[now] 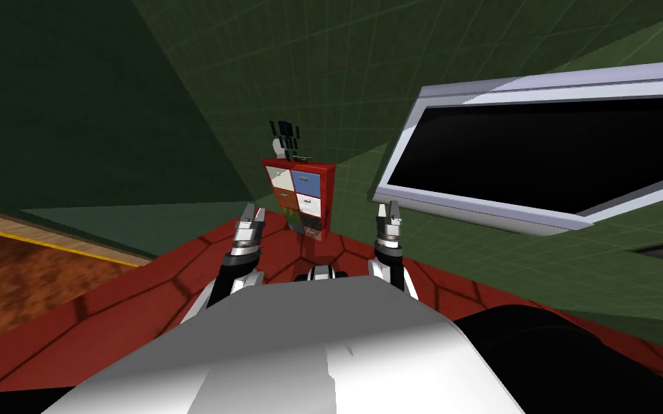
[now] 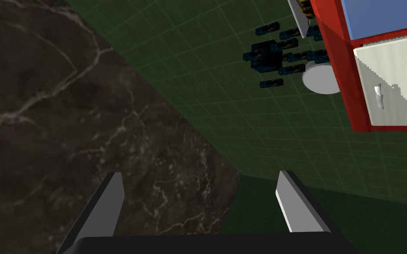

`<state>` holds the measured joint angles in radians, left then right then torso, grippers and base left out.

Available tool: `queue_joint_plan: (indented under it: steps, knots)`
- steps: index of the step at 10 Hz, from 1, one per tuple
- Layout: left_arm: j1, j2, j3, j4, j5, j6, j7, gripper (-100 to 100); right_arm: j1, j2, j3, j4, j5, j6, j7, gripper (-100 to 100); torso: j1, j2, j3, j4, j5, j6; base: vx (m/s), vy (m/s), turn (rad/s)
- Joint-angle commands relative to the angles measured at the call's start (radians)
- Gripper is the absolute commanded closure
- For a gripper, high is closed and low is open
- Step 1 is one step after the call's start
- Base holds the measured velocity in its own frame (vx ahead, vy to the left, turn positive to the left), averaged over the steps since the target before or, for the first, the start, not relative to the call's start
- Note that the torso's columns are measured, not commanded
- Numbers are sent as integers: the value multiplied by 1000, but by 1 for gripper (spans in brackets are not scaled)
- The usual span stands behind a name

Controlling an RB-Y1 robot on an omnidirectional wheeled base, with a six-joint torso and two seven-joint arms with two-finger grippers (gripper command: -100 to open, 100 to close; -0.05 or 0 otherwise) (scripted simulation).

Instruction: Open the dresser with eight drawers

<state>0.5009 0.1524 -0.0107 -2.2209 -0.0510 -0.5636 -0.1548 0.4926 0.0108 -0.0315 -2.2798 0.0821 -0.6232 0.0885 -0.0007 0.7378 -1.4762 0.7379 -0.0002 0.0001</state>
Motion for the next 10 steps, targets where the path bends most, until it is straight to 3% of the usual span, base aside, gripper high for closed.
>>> queue_joint_plan:
  steps: [1,10]
  knots:
    - [-3,10,14,56,9,2,-21,-100,0,0,0,0,0,0,0,0,0,1,1,0,0,0,94,-12,-171]
    - [-15,-20,59,249,40,7,-90,-100,0,0,0,0,0,0,0,0,2,1,0,0,1,0,89,10,-168]
